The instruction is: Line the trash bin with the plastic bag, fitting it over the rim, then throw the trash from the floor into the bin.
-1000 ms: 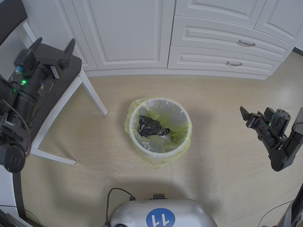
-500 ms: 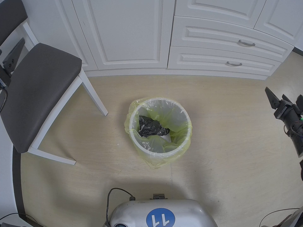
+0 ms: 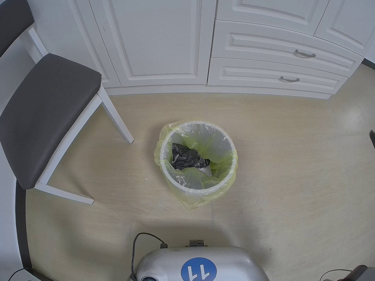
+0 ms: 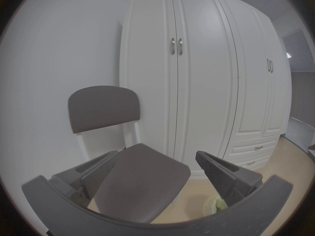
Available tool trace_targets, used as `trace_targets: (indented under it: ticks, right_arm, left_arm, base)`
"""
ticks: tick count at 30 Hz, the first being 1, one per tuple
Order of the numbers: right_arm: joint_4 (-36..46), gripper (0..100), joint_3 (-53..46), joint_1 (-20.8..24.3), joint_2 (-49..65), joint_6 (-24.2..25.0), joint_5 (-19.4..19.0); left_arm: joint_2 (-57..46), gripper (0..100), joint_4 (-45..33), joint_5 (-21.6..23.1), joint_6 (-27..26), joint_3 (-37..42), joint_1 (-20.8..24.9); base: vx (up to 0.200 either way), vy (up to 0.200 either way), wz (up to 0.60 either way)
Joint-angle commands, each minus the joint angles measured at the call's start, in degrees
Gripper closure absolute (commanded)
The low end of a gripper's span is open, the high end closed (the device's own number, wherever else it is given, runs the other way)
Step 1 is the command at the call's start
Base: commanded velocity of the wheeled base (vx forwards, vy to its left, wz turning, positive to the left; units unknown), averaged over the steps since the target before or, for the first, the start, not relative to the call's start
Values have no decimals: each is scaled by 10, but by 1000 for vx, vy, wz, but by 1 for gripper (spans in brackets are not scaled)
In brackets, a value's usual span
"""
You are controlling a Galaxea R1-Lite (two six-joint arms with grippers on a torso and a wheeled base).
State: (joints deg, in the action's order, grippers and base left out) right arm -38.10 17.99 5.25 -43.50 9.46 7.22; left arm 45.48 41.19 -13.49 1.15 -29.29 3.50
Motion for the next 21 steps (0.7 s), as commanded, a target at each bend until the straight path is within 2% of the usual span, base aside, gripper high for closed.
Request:
trace_targets:
  ticks: [1, 7, 13, 17, 21]
  right_arm:
    - [112, 0, 4, -6, 199, 1, -2]
    - [224, 0, 28, -18, 305, 0, -4]
    - [303, 0, 46, -11, 380, 2, 3]
    - [306, 0, 42, -30, 392, 4, -12]
    - [311, 0, 21, -48, 431, 0, -69]
  left_arm:
    - [-161, 0, -126, -6, 20, -2, -34]
    - [-207, 0, -163, -3, 32, -4, -61]
    - [-241, 0, -219, 8, 32, -32, -60]
    - [-261, 0, -248, 9, 32, -38, -59]
    - [-285, 0, -268, 11, 31, -40, -57]
  base:
    - [0, 0, 0]
    - [0, 0, 0]
    - [0, 0, 0]
    - [0, 0, 0]
    - [0, 0, 0]
